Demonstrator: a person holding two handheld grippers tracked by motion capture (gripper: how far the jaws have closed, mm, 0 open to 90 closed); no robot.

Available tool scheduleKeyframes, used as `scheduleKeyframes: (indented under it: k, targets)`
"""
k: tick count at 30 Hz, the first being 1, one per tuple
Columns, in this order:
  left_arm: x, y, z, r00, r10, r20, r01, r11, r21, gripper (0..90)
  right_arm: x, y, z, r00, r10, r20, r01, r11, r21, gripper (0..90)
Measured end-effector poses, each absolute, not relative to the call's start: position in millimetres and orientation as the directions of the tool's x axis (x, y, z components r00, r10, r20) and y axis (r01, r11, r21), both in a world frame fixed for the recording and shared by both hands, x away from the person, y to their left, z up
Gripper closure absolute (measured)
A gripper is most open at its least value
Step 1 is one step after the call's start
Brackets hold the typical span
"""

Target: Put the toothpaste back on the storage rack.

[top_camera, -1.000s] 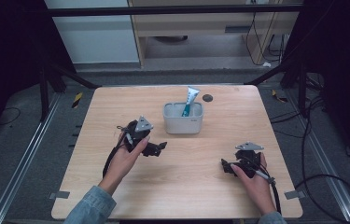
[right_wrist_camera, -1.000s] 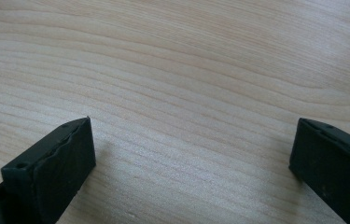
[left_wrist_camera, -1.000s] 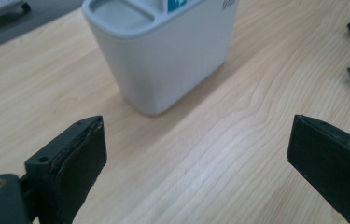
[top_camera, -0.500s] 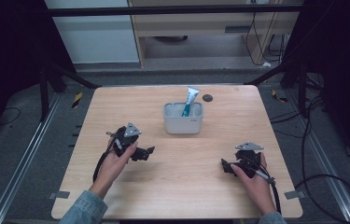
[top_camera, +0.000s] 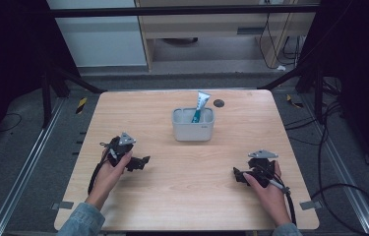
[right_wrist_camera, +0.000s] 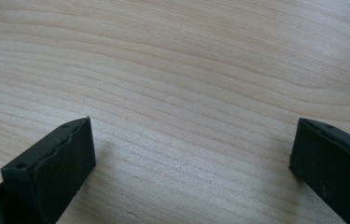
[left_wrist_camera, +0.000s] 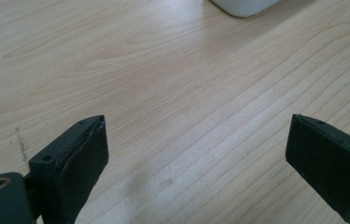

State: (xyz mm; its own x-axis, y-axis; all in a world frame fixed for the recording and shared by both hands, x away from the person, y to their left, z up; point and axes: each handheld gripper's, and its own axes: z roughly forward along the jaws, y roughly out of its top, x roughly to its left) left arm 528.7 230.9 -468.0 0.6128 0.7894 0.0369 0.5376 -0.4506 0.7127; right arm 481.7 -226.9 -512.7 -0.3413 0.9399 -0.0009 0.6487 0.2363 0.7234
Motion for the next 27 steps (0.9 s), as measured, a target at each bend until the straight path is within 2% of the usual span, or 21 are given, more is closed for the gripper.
scheduleKeyframes:
  k: [10,27]
  targets:
    - [538.4,254.9,-481.4,0.552,0.833,0.035,0.598,-0.425,0.679,6.0,481.7,-226.9,-512.7,-0.341,0.94,-0.001,0.649,0.236,0.723,0.4]
    - [545.0,267.2,-496.2,0.516,0.856,0.007,0.623,-0.381,0.683,5.8,481.7,-226.9,-512.7,-0.341,0.94,-0.001,0.649,0.236,0.723,0.4]
